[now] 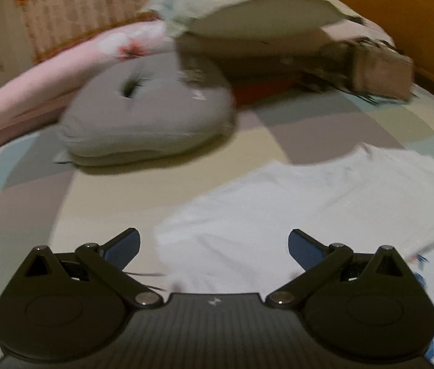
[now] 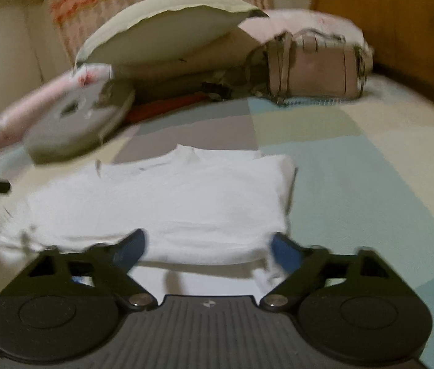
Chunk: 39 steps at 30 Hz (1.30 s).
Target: Fold clothes
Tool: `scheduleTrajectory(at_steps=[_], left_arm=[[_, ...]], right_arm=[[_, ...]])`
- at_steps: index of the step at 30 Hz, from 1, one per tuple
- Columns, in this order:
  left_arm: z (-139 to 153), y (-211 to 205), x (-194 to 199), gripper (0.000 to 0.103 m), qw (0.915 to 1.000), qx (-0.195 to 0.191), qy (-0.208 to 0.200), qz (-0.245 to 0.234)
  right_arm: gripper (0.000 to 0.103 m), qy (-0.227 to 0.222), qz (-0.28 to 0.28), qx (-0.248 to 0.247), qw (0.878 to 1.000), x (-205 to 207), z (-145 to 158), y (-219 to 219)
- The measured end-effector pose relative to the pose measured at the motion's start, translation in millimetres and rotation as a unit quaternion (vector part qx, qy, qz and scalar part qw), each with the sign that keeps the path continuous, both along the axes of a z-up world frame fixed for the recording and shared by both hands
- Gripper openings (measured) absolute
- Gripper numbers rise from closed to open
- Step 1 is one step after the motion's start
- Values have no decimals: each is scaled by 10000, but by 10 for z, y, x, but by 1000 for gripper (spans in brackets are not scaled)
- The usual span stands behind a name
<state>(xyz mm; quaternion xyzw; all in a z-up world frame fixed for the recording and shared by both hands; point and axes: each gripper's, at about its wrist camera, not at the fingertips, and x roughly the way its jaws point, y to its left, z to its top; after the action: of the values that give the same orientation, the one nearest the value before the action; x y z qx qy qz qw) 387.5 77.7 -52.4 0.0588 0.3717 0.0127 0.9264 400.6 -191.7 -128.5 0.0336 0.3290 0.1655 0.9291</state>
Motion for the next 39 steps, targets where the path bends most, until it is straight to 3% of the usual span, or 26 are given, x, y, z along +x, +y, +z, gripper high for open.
scheduleTrajectory(at_steps=[1, 4, 8, 11, 14, 19, 20, 21, 22, 25, 26, 29, 33, 39], left_arm=[[-35, -67, -14, 102, 9999, -25, 32, -106], [-114, -269, -89, 102, 9991, -43, 28, -424], [-176, -467, -222, 102, 9972, -65, -27, -739], [-197, -554, -338, 102, 9951, -183, -77, -967], [-215, -616, -425, 102, 9941, -251, -162, -1045], [-239, -708, -483, 102, 9924, -230, -206, -1194], [-241, -713, -492, 102, 9921, -226, -210, -1217], [-244, -718, -497, 102, 9919, -231, -215, -1232], [-247, -722, -502, 102, 9917, -236, -220, -1247], [-251, -704, -511, 102, 9917, -270, -208, -1237], [-252, -695, -513, 102, 9918, -284, -202, -1228], [-254, -667, -520, 102, 9921, -324, -183, -1200], [-258, -628, -531, 102, 9923, -396, -145, -1168], [-321, -572, -650, 102, 9899, -626, 44, -1270]], right_arm=[[62, -42, 38, -133, 9999, -3, -1, -1], [50, -167, 152, -533, 9983, -13, -5, -3], [49, -334, 303, -1065, 9933, -27, -10, -5], [49, -268, 251, -648, 9972, 35, 41, -157], [40, -173, 12, -139, 9998, 208, 74, -279], [36, 59, -354, 105, 9993, 497, -70, -275], [32, 87, -331, 138, 9993, 519, -100, -250], [14, 67, -320, 72, 9994, 521, -124, -215], [7, 63, -406, 33, 9991, 526, -139, -217], [1, 123, -941, 50, 9955, 560, -162, -379], [1, 151, -1161, 73, 9931, 573, -168, -460], [2, 407, -1264, 758, 9882, 594, -113, -760], [15, 106, -742, 509, 9959, 488, 65, -639], [16, 71, -252, 114, 9996, 464, 63, -298]])
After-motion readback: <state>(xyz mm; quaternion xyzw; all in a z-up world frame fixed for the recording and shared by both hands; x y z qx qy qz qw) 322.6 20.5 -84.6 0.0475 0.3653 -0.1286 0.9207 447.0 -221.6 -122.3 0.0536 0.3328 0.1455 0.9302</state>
